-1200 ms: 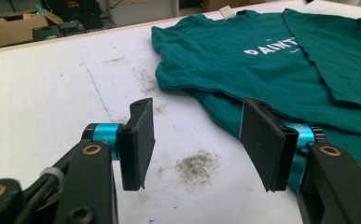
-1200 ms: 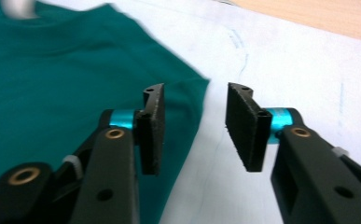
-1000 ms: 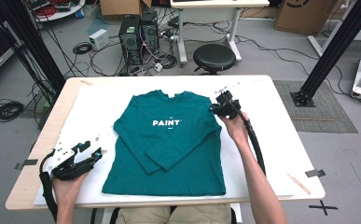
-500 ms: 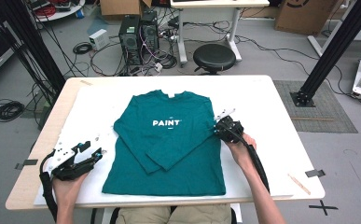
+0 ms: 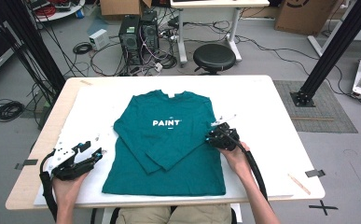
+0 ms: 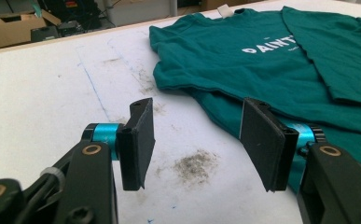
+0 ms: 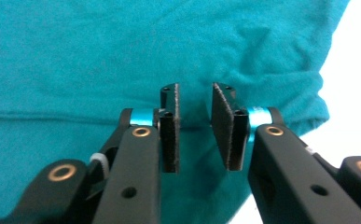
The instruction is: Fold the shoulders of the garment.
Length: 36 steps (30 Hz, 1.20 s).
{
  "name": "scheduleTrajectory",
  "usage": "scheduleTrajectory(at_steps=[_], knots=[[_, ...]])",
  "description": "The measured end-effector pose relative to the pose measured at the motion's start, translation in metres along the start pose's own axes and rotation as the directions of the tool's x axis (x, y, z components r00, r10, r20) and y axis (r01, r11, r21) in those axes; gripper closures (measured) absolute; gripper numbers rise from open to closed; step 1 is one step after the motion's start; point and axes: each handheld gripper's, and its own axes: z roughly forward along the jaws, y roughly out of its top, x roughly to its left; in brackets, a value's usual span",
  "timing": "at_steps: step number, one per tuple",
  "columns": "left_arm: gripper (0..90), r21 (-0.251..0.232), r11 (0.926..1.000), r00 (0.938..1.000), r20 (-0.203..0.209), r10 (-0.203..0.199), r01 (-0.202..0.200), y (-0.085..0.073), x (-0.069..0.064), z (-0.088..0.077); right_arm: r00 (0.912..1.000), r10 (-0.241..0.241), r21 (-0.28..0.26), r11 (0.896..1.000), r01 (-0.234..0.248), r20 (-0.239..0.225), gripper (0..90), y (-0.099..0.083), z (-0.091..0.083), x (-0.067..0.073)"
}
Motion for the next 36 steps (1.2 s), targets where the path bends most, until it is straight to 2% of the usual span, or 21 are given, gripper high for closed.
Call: scheduleTrajectory(at_steps=[1, 3, 7, 11, 15, 18, 19, 22, 26, 28, 36], knots=[[44.8, -0.001, 1.0000, 1.0000, -0.001, 0.000, 0.000, 0.000, 0.000, 0.000, 0.9995, -0.022, 0.019, 1.000, 0.022, 0.024, 75.9, -0.002, -0.002, 0.001], [44.8, -0.002, 1.0000, 1.0000, 0.001, 0.001, -0.001, 0.000, 0.000, 0.000, 0.9986, -0.032, 0.011, 0.999, 0.032, 0.041, 73.1, -0.006, -0.005, 0.002], [44.7, -0.004, 1.0000, 1.0000, 0.005, -0.005, 0.005, 0.000, 0.000, 0.000, 0.9999, -0.001, -0.100, 0.995, 0.003, 0.013, 55.9, -0.018, -0.020, 0.006], [42.2, 0.004, 1.0000, 1.0000, -0.005, -0.004, 0.004, 0.000, 0.000, 0.000, 0.9995, 0.014, -0.210, 0.978, -0.008, 0.029, 31.9, -0.032, -0.037, 0.010], [38.4, 0.014, 0.9999, 0.9999, -0.006, -0.010, 0.010, 0.001, 0.001, 0.001, 0.9990, 0.040, -0.241, 0.970, -0.034, 0.020, 21.5, -0.045, -0.043, 0.009], [37.0, 0.024, 0.9997, 0.9999, -0.005, -0.011, 0.011, 0.001, 0.000, 0.002, 0.9977, 0.062, -0.275, 0.960, -0.052, 0.027, 21.5, -0.058, -0.048, 0.006], [36.1, 0.027, 0.9996, 1.0000, -0.007, -0.005, 0.006, 0.002, 0.000, 0.002, 0.9972, 0.070, -0.306, 0.950, -0.059, 0.025, 21.5, -0.064, -0.051, 0.004], [34.4, 0.027, 0.9996, 1.0000, -0.006, -0.002, 0.002, 0.002, 0.000, 0.002, 0.9948, 0.098, -0.357, 0.931, -0.082, 0.029, 21.5, -0.079, -0.060, 0.000], [34.4, 0.028, 0.9995, 0.9999, -0.002, -0.012, 0.012, 0.002, -0.001, 0.001, 0.9925, 0.122, -0.397, 0.911, -0.108, 0.010, 21.6, -0.092, -0.068, -0.004], [34.5, 0.027, 0.9996, 1.0000, 0.002, -0.004, 0.004, 0.003, -0.003, -0.001, 0.9907, 0.136, -0.401, 0.908, -0.123, 0.003, 21.6, -0.098, -0.072, -0.004], [35.2, 0.011, 0.9999, 1.0000, 0.007, 0.006, -0.006, 0.011, -0.005, -0.013, 0.9912, 0.131, -0.409, 0.906, -0.111, 0.020, 21.7, -0.103, -0.081, 0.001]])
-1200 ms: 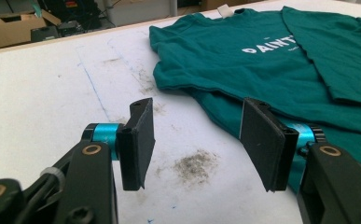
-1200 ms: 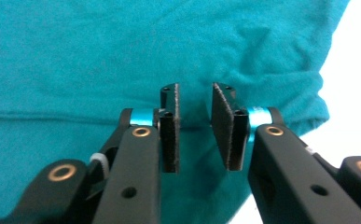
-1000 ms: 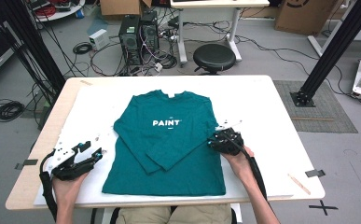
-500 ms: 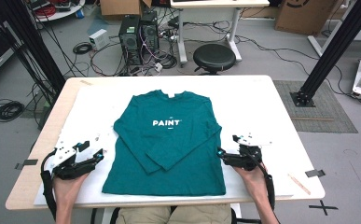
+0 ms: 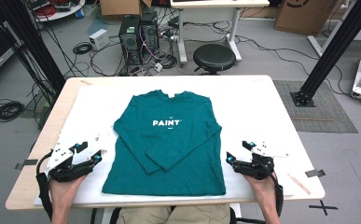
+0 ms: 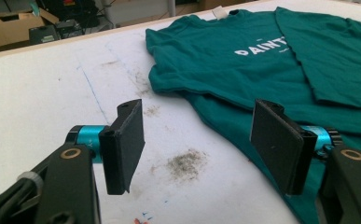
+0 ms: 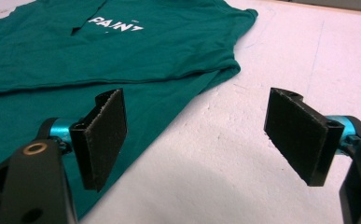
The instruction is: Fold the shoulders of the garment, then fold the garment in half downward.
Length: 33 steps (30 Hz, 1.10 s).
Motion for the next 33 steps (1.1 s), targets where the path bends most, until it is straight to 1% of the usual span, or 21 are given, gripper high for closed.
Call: scheduleTrajectory(at_steps=[1, 2, 3, 4, 6, 8, 10, 12, 13, 15, 16, 18, 19, 20, 21, 23, 24, 28, 29, 30, 33], knots=[[35.6, -0.001, 1.0000, 1.0000, 0.000, 0.004, -0.004, 0.001, 0.000, -0.001, 1.0000, -0.008, -0.003, 1.000, 0.008, -0.001, 21.8, 0.000, 0.000, 0.000], [35.8, -0.002, 1.0000, 1.0000, -0.002, 0.005, -0.005, 0.001, 0.000, -0.002, 1.0000, -0.004, 0.000, 1.000, 0.004, 0.001, 21.7, 0.000, 0.000, 0.002], [35.9, 0.000, 1.0000, 1.0000, -0.005, 0.007, -0.007, 0.001, -0.001, -0.003, 0.9999, -0.013, 0.002, 1.000, 0.013, 0.010, 21.8, 0.000, 0.000, 0.002], [36.1, 0.000, 1.0000, 1.0000, -0.004, 0.007, -0.007, 0.000, -0.002, -0.004, 1.0000, -0.005, 0.011, 1.000, 0.004, 0.007, 21.7, 0.001, 0.000, 0.002], [36.4, 0.001, 1.0000, 1.0000, -0.006, 0.008, -0.008, 0.000, -0.003, -0.006, 1.0000, -0.003, 0.015, 1.000, 0.003, -0.001, 21.8, 0.001, 0.002, 0.003], [36.7, 0.002, 0.9999, 0.9999, -0.003, 0.013, -0.013, 0.000, -0.006, -0.009, 0.9999, -0.009, 0.020, 1.000, 0.010, -0.011, 23.6, 0.002, 0.004, 0.005], [37.2, 0.001, 0.9998, 0.9998, -0.003, 0.018, -0.018, 0.000, -0.007, -0.011, 0.9996, -0.022, 0.022, 0.999, 0.023, -0.019, 23.9, 0.003, 0.006, 0.006], [37.3, -0.002, 0.9999, 0.9998, -0.005, 0.017, -0.017, -0.001, -0.008, -0.013, 0.9995, -0.020, 0.028, 0.999, 0.021, -0.026, 24.0, 0.004, 0.008, 0.008], [37.3, 0.003, 0.9998, 0.9998, -0.003, 0.018, -0.018, -0.001, -0.008, -0.014, 0.9992, -0.028, 0.030, 0.999, 0.029, -0.028, 24.1, 0.005, 0.010, 0.009], [37.4, 0.000, 0.9999, 0.9999, 0.000, 0.015, -0.015, -0.001, -0.009, -0.015, 0.9991, -0.022, 0.040, 0.999, 0.023, -0.035, 24.3, 0.005, 0.012, 0.011], [37.5, 0.001, 0.9999, 0.9999, 0.004, 0.014, -0.014, -0.001, -0.009, -0.015, 0.9988, -0.029, 0.037, 0.999, 0.031, -0.039, 24.5, 0.004, 0.013, 0.011], [37.7, 0.000, 0.9999, 0.9999, 0.008, 0.013, -0.013, 0.001, -0.008, -0.014, 0.9990, -0.019, 0.047, 0.999, 0.021, -0.039, 24.9, 0.005, 0.013, 0.012], [37.7, 0.003, 0.9999, 0.9999, 0.011, 0.013, -0.013, 0.002, -0.008, -0.012, 0.9988, -0.029, 0.044, 0.999, 0.030, -0.041, 24.9, 0.006, 0.014, 0.011], [37.7, 0.004, 0.9998, 0.9997, 0.015, 0.017, -0.017, 0.003, -0.009, -0.012, 0.9988, -0.026, 0.044, 0.999, 0.027, -0.042, 24.9, 0.008, 0.016, 0.011], [37.7, 0.006, 0.9998, 0.9995, 0.024, 0.018, -0.018, 0.003, -0.011, -0.012, 0.9987, -0.012, 0.052, 0.999, 0.015, -0.049, 24.9, 0.009, 0.016, 0.012], [37.7, 0.010, 0.9995, 0.9987, 0.042, 0.029, -0.030, 0.004, -0.016, -0.012, 0.9974, -0.007, 0.070, 0.997, 0.012, -0.071, 25.0, 0.012, 0.016, 0.014], [38.1, 0.017, 0.9992, 0.9981, 0.050, 0.037, -0.037, 0.003, -0.018, -0.013, 0.9966, -0.016, 0.072, 0.997, 0.022, -0.081, 25.6, 0.012, 0.016, 0.016], [38.5, 0.039, 0.9984, 0.9972, 0.064, 0.039, -0.042, -0.001, -0.025, -0.013, 0.9942, -0.040, 0.096, 0.994, 0.050, -0.100, 31.4, 0.007, 0.015, 0.021], [38.5, 0.047, 0.9980, 0.9970, 0.067, 0.039, -0.042, -0.001, -0.026, -0.013, 0.9940, -0.034, 0.109, 0.993, 0.045, -0.105, 33.4, 0.006, 0.013, 0.024], [38.5, 0.053, 0.9976, 0.9965, 0.073, 0.041, -0.045, -0.003, -0.028, -0.012, 0.9936, -0.038, 0.109, 0.993, 0.050, -0.106, 34.0, 0.005, 0.013, 0.024], [39.8, 0.093, 0.9928, 0.9932, 0.096, 0.067, -0.076, -0.006, -0.038, -0.012, 0.9912, -0.043, 0.135, 0.989, 0.060, -0.125, 34.2, 0.000, 0.012, 0.030]])
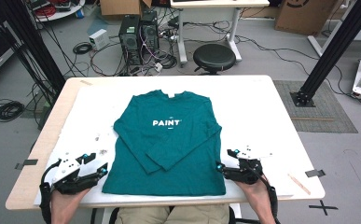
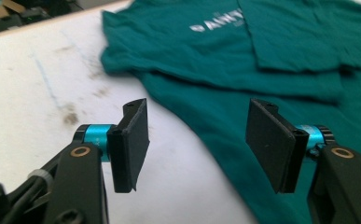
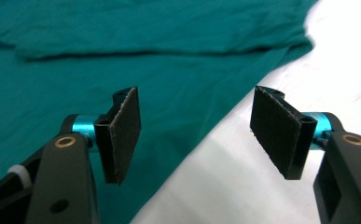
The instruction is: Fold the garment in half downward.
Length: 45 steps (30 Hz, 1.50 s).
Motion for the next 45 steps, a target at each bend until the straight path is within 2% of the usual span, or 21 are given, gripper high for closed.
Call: scheduleTrajectory(at_steps=[4, 9, 11, 14, 16, 18, 19, 21, 22, 23, 24, 27, 31, 35, 37, 38, 40, 41, 43, 45], knots=[[41.1, 0.060, 0.9980, 0.9998, 0.006, 0.019, -0.020, -0.004, -0.010, 0.000, 0.9996, -0.012, 0.032, 0.999, 0.012, -0.026, 36.3, -0.005, -0.001, 0.011], [41.2, 0.117, 0.9930, 0.9995, 0.028, 0.014, -0.017, -0.014, -0.015, 0.003, 0.9994, -0.035, 0.102, 0.994, 0.035, -0.008, 38.5, -0.010, 0.002, 0.025], [41.6, 0.136, 0.9906, 0.9994, 0.034, 0.011, -0.016, -0.016, -0.015, 0.006, 0.9977, -0.068, 0.132, 0.989, 0.067, 0.004, 40.6, -0.012, 0.006, 0.029], [44.2, 0.168, 0.9858, 0.9991, 0.042, 0.002, -0.009, -0.017, -0.016, 0.011, 0.9980, -0.063, 0.130, 0.990, 0.062, 0.005, 46.7, -0.011, 0.007, 0.031], [49.6, 0.172, 0.9851, 0.9981, 0.062, 0.004, -0.014, -0.016, -0.018, 0.012, 0.9979, -0.064, 0.129, 0.990, 0.064, -0.005, 52.2, -0.011, 0.008, 0.031], [60.2, 0.174, 0.9844, 0.9957, 0.092, 0.008, -0.024, -0.016, -0.019, 0.012, 0.9976, -0.067, 0.129, 0.989, 0.069, -0.018, 57.8, -0.011, 0.007, 0.032], [65.9, 0.173, 0.9843, 0.9927, 0.120, 0.011, -0.032, -0.015, -0.019, 0.012, 0.9972, -0.072, 0.124, 0.990, 0.074, -0.021, 61.0, -0.011, 0.007, 0.032], [81.0, 0.171, 0.9842, 0.9868, 0.161, 0.016, -0.044, -0.015, -0.020, 0.012, 0.9963, -0.066, 0.126, 0.989, 0.073, -0.055, 74.2, -0.011, 0.006, 0.032], [85.5, 0.169, 0.9844, 0.9865, 0.162, 0.020, -0.048, -0.016, -0.021, 0.012, 0.9954, -0.065, 0.126, 0.989, 0.074, -0.071, 78.1, -0.011, 0.006, 0.031], [86.4, 0.173, 0.9832, 0.9860, 0.164, 0.030, -0.059, -0.015, -0.021, 0.011, 0.9947, -0.068, 0.122, 0.989, 0.078, -0.077, 84.2, -0.011, 0.006, 0.029], [86.7, 0.174, 0.9829, 0.9843, 0.174, 0.031, -0.062, -0.015, -0.021, 0.010, 0.9940, -0.058, 0.128, 0.989, 0.070, -0.093, 85.6, -0.011, 0.005, 0.028], [86.9, 0.165, 0.9838, 0.9779, 0.206, 0.034, -0.069, -0.017, -0.021, 0.006, 0.9939, -0.044, 0.134, 0.989, 0.057, -0.101, 87.1, -0.012, 0.002, 0.025], [86.9, 0.160, 0.9838, 0.9630, 0.267, 0.036, -0.081, -0.019, -0.024, 0.002, 0.9945, -0.029, 0.137, 0.990, 0.043, -0.101, 87.1, -0.016, -0.005, 0.023], [86.9, 0.161, 0.9808, 0.9400, 0.337, 0.049, -0.110, -0.020, -0.028, -0.004, 0.9940, -0.023, 0.130, 0.991, 0.037, -0.107, 87.1, -0.023, -0.017, 0.025], [86.9, 0.159, 0.9799, 0.9258, 0.374, 0.053, -0.120, -0.020, -0.030, -0.008, 0.9930, -0.021, 0.126, 0.991, 0.036, -0.117, 87.0, -0.027, -0.024, 0.027], [86.9, 0.154, 0.9795, 0.9165, 0.396, 0.059, -0.130, -0.021, -0.031, -0.011, 0.9923, -0.014, 0.127, 0.991, 0.030, -0.123, 87.0, -0.029, -0.027, 0.029], [86.9, 0.142, 0.9809, 0.9063, 0.418, 0.063, -0.133, -0.022, -0.033, -0.014, 0.9911, -0.013, 0.125, 0.992, 0.030, -0.132, 86.9, -0.033, -0.034, 0.031], [86.9, 0.136, 0.9804, 0.8987, 0.433, 0.071, -0.142, -0.023, -0.034, -0.017, 0.9902, -0.011, 0.122, 0.992, 0.028, -0.140, 86.9, -0.035, -0.037, 0.032], [86.9, 0.129, 0.9801, 0.8919, 0.445, 0.079, -0.151, -0.025, -0.035, -0.019, 0.9892, -0.009, 0.119, 0.993, 0.027, -0.146, 86.9, -0.040, -0.042, 0.035], [86.9, 0.129, 0.9790, 0.8824, 0.464, 0.081, -0.158, -0.028, -0.036, -0.021, 0.9885, -0.013, 0.118, 0.992, 0.031, -0.150, 86.9, -0.044, -0.045, 0.038]])
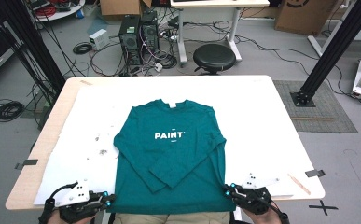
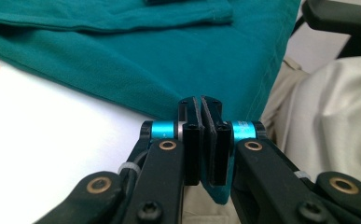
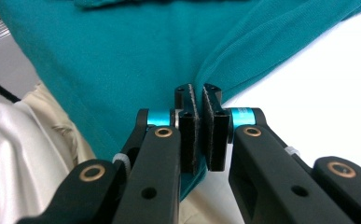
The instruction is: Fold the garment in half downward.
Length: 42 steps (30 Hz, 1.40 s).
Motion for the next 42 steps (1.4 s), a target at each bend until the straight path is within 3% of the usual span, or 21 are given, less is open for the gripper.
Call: scheduleTrajectory(at_steps=[6, 10, 13, 16, 18, 21, 25, 28, 34, 37, 38, 42], knots=[[86.8, 0.007, 0.9999, 0.9993, 0.034, 0.012, -0.012, -0.004, -0.007, -0.002, 0.9999, -0.005, -0.003, 1.000, 0.005, -0.017, 86.9, -0.008, -0.007, 0.008], [86.2, 0.002, 0.9999, 0.9994, 0.033, 0.013, -0.013, -0.005, -0.009, 0.000, 0.9995, 0.009, -0.010, 1.000, -0.010, -0.031, 83.6, -0.013, -0.011, 0.009], [73.5, -0.014, 0.9999, 0.9998, 0.019, 0.001, -0.001, -0.003, -0.007, -0.001, 0.9992, 0.040, -0.030, 0.999, -0.040, 0.004, 55.3, -0.013, -0.011, 0.007], [61.0, -0.050, 0.9986, 0.9997, -0.019, -0.016, 0.016, 0.002, -0.003, -0.003, 0.9975, 0.062, -0.067, 0.996, -0.059, 0.033, 36.9, -0.008, -0.013, 0.002], [55.0, -0.082, 0.9964, 0.9988, -0.042, -0.024, 0.021, 0.008, 0.002, -0.005, 0.9965, 0.066, -0.091, 0.994, -0.061, 0.052, 31.8, -0.002, -0.015, -0.003], [52.7, -0.117, 0.9930, 0.9970, -0.075, -0.020, 0.011, 0.020, 0.010, -0.005, 0.9926, 0.086, -0.118, 0.990, -0.075, 0.086, 27.0, 0.011, -0.014, -0.014], [50.3, -0.139, 0.9903, 0.9899, -0.141, -0.016, -0.004, 0.041, 0.029, -0.002, 0.9882, 0.101, -0.144, 0.986, -0.084, 0.115, 26.3, 0.028, -0.005, -0.034], [46.3, -0.140, 0.9901, 0.9782, -0.206, -0.024, -0.005, 0.062, 0.049, 0.004, 0.9850, 0.120, -0.146, 0.984, -0.102, 0.124, 26.1, 0.040, 0.006, -0.048], [44.4, -0.138, 0.9905, 0.9672, -0.251, -0.038, 0.004, 0.096, 0.088, 0.019, 0.9854, 0.101, -0.159, 0.984, -0.079, 0.137, 26.0, 0.069, 0.017, -0.065], [44.6, -0.127, 0.9917, 0.9586, -0.279, -0.054, 0.019, 0.112, 0.107, 0.028, 0.9809, 0.094, -0.161, 0.985, -0.066, 0.171, 26.0, 0.083, 0.025, -0.074], [44.7, -0.115, 0.9932, 0.9515, -0.304, -0.048, 0.013, 0.120, 0.114, 0.032, 0.9794, 0.095, -0.152, 0.986, -0.068, 0.178, 26.0, 0.087, 0.028, -0.077], [45.4, -0.128, 0.9914, 0.9509, -0.302, -0.068, 0.030, 0.137, 0.132, 0.039, 0.9724, 0.090, -0.131, 0.989, -0.063, 0.215, 26.0, 0.103, 0.040, -0.090]])
